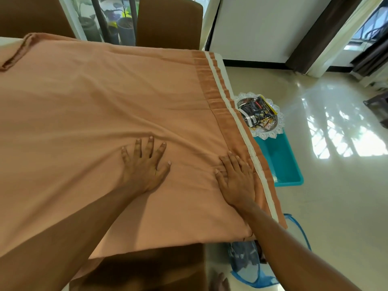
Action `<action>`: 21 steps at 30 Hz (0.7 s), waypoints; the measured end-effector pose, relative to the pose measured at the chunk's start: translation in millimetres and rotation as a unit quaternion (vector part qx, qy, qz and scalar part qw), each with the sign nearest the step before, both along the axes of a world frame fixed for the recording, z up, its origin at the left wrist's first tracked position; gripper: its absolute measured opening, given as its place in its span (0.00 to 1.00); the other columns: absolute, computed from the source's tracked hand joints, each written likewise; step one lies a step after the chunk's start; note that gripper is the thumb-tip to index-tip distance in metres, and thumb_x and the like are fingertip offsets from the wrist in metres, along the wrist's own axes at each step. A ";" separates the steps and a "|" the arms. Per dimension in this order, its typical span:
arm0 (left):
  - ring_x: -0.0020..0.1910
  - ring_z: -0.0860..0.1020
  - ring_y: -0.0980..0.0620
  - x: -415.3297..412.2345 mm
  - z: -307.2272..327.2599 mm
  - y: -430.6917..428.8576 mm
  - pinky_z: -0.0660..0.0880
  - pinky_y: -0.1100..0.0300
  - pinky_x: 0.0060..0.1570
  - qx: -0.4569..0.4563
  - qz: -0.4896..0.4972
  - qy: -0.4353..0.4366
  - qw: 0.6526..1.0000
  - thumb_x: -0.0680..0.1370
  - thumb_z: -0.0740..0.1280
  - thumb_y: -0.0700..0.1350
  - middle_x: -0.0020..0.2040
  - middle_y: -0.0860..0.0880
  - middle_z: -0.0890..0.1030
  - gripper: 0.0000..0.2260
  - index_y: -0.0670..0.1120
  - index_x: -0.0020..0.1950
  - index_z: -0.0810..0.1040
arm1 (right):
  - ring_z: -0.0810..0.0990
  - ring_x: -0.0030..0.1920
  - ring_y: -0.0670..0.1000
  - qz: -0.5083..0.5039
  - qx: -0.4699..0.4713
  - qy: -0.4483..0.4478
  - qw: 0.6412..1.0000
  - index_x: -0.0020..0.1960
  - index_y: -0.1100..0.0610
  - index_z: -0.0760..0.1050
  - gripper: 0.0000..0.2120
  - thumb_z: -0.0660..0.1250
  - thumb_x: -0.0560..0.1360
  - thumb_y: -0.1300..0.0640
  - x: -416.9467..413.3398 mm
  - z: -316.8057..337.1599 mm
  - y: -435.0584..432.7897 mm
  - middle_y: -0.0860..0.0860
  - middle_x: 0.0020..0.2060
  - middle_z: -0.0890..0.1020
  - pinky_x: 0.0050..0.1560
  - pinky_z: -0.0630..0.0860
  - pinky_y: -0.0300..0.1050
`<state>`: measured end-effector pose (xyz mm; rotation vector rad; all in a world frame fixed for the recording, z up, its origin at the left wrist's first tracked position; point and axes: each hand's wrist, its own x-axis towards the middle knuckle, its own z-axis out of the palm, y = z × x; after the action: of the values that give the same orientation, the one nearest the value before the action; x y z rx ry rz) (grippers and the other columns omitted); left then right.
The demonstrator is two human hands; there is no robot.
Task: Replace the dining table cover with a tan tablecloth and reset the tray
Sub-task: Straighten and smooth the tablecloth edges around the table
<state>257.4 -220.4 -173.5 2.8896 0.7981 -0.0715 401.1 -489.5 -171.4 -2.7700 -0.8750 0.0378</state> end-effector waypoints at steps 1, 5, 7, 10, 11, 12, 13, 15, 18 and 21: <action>0.79 0.49 0.38 6.9 0.5 -6.1 0.45 0.29 0.70 0.004 -0.006 0.003 1.000 0.78 0.45 0.69 0.82 0.49 0.50 0.31 0.62 0.80 0.51 | 0.58 0.79 0.50 -0.002 -0.005 0.002 1.000 0.78 0.43 0.62 0.27 0.51 0.82 0.35 3.7 1.0 -7.6 0.44 0.79 0.61 0.79 0.45 0.52; 0.79 0.49 0.39 25.0 2.9 -27.9 0.45 0.28 0.70 0.011 -0.008 0.012 1.000 0.78 0.46 0.70 0.82 0.49 0.50 0.31 0.62 0.80 0.51 | 0.56 0.80 0.50 -0.006 -0.007 0.015 1.000 0.79 0.44 0.59 0.29 0.47 0.81 0.34 11.0 1.5 -31.6 0.46 0.80 0.59 0.80 0.48 0.57; 0.80 0.47 0.40 33.9 3.3 -41.7 0.46 0.28 0.70 0.012 -0.008 0.017 1.000 0.78 0.45 0.70 0.82 0.49 0.49 0.31 0.62 0.80 0.48 | 0.54 0.80 0.51 -0.005 -0.010 0.026 1.000 0.80 0.44 0.56 0.30 0.45 0.81 0.34 14.3 -0.1 -46.4 0.46 0.81 0.57 0.79 0.50 0.59; 0.80 0.45 0.40 41.7 3.8 -57.0 0.45 0.29 0.70 -0.001 -0.007 0.022 1.000 0.78 0.45 0.70 0.82 0.50 0.48 0.32 0.63 0.80 0.45 | 0.52 0.81 0.53 -0.001 -0.010 0.050 0.999 0.81 0.44 0.54 0.31 0.44 0.81 0.33 15.7 -2.4 -62.9 0.47 0.81 0.55 0.79 0.48 0.63; 0.80 0.45 0.40 45.8 3.8 -65.2 0.45 0.29 0.70 0.002 -0.008 0.022 1.000 0.78 0.45 0.71 0.82 0.50 0.48 0.31 0.63 0.80 0.44 | 0.51 0.81 0.54 0.000 -0.013 0.059 0.998 0.81 0.45 0.53 0.32 0.44 0.81 0.33 18.6 -3.5 -71.8 0.48 0.82 0.53 0.79 0.45 0.64; 0.80 0.45 0.40 49.0 3.8 -71.8 0.45 0.29 0.70 0.004 -0.009 0.025 1.000 0.78 0.44 0.71 0.82 0.50 0.47 0.31 0.64 0.80 0.44 | 0.51 0.81 0.55 0.003 -0.013 0.066 0.998 0.81 0.45 0.52 0.32 0.44 0.81 0.33 21.3 -4.8 -78.6 0.48 0.82 0.52 0.78 0.44 0.65; 0.80 0.45 0.40 48.5 3.4 -73.8 0.45 0.29 0.70 0.002 -0.007 0.027 1.000 0.78 0.44 0.71 0.82 0.51 0.47 0.31 0.64 0.79 0.43 | 0.51 0.81 0.56 0.004 -0.011 0.074 0.997 0.81 0.44 0.51 0.32 0.44 0.81 0.33 21.1 -5.3 -79.8 0.48 0.82 0.51 0.78 0.44 0.66; 0.80 0.43 0.41 49.8 3.1 -78.6 0.43 0.30 0.70 -0.003 -0.001 0.035 0.999 0.77 0.43 0.72 0.82 0.52 0.44 0.31 0.66 0.79 0.41 | 0.51 0.81 0.56 0.000 -0.004 0.091 0.996 0.81 0.42 0.49 0.32 0.45 0.80 0.32 22.4 -6.0 -82.3 0.47 0.82 0.49 0.77 0.45 0.68; 0.79 0.37 0.45 49.7 3.6 -82.9 0.38 0.32 0.71 -0.022 0.008 0.053 0.998 0.76 0.40 0.73 0.81 0.54 0.39 0.31 0.68 0.77 0.36 | 0.49 0.81 0.55 -0.003 0.013 0.114 0.993 0.81 0.41 0.45 0.32 0.42 0.79 0.31 23.7 -6.9 -83.5 0.46 0.82 0.46 0.78 0.46 0.68; 0.78 0.31 0.46 48.9 5.5 -77.9 0.35 0.34 0.72 -0.032 -0.002 0.074 0.997 0.74 0.35 0.75 0.80 0.55 0.33 0.31 0.68 0.75 0.32 | 0.47 0.81 0.54 0.003 0.021 0.130 0.991 0.82 0.43 0.44 0.34 0.40 0.79 0.32 24.7 -6.5 -81.8 0.45 0.82 0.43 0.78 0.46 0.67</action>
<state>306.3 -298.3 -168.0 2.8504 0.7982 -0.3088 425.8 -571.3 -177.9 -2.6445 -0.8048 0.3670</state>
